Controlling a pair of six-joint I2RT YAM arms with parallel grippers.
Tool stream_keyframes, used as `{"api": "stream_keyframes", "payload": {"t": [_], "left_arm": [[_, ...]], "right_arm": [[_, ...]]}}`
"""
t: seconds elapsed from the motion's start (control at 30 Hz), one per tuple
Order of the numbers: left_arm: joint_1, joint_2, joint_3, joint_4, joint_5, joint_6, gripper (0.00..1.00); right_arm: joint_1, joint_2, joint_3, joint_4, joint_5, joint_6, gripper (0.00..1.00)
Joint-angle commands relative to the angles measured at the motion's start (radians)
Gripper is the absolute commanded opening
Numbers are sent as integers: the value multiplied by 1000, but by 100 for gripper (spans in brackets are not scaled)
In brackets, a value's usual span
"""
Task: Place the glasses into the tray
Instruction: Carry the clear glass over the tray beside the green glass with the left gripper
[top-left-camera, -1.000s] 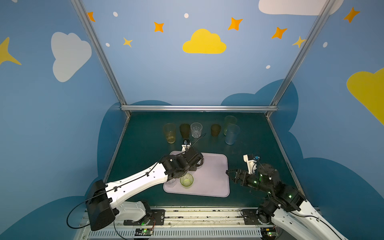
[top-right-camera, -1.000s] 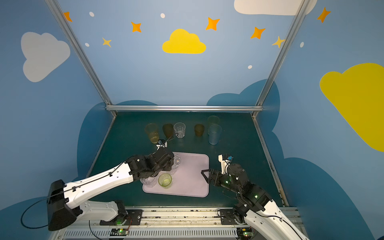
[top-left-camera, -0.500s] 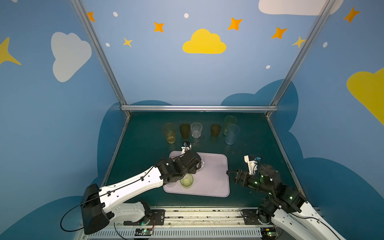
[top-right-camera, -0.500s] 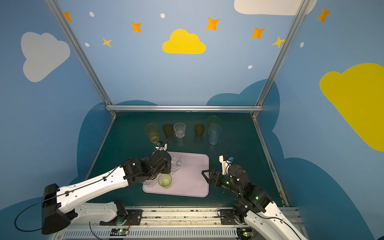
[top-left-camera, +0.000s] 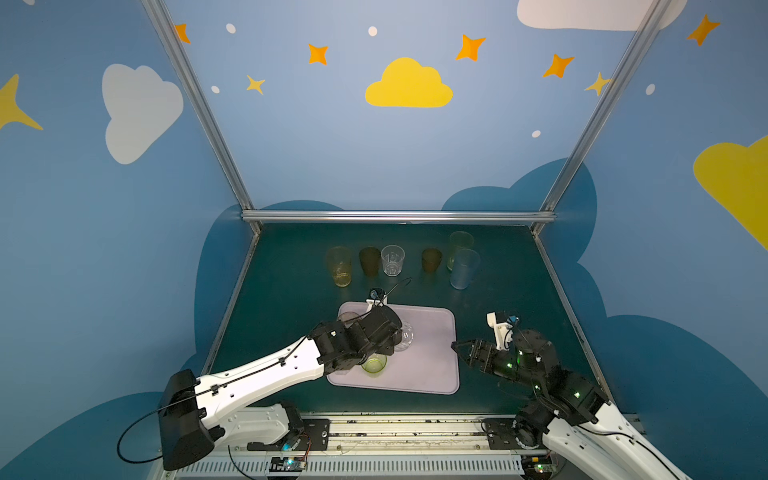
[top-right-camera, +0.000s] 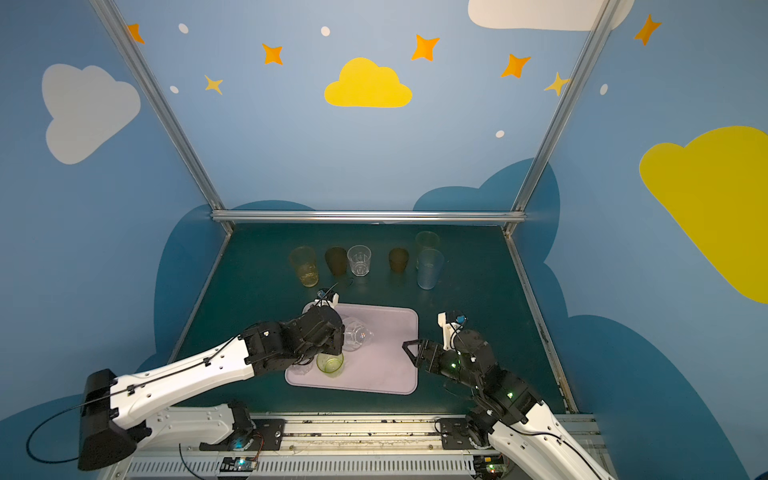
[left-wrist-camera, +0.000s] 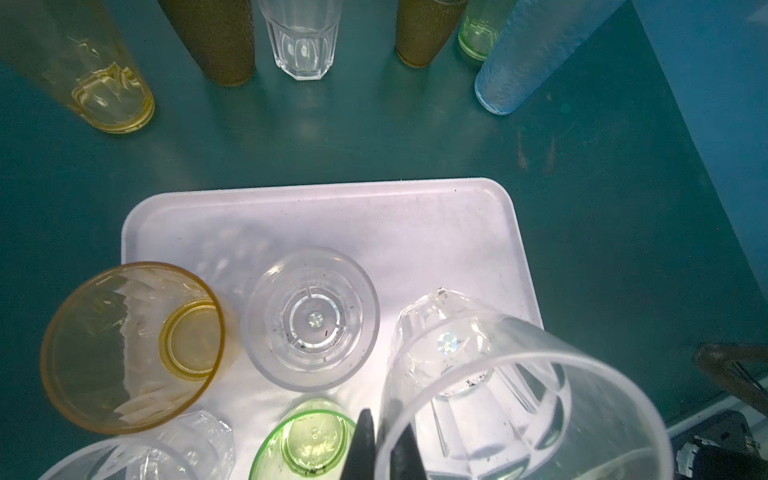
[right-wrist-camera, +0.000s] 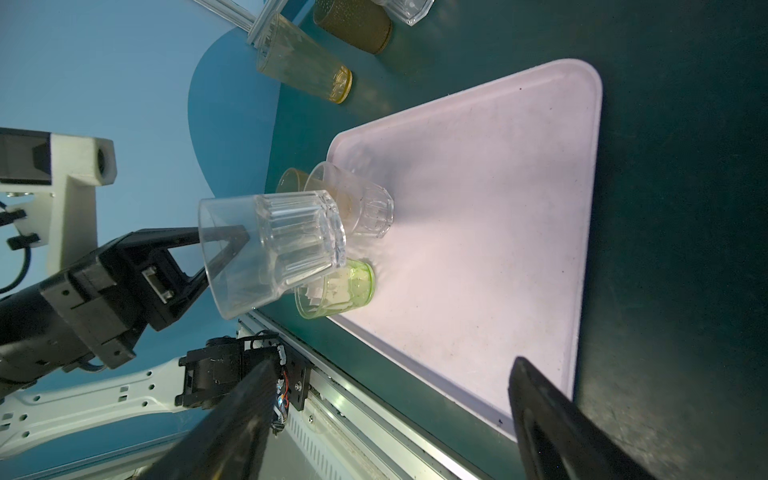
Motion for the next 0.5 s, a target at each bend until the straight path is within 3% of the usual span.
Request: {"api": "stream_keyframes", "payload": {"t": [0.0, 0.47], "left_arm": [[-12, 1, 24, 4, 12, -10, 4], [-31, 7, -14, -7, 67, 5, 4]], "right_arm": [[-3, 14, 1, 26, -1, 3, 87], [-3, -5, -24, 55, 11, 50, 87]]}}
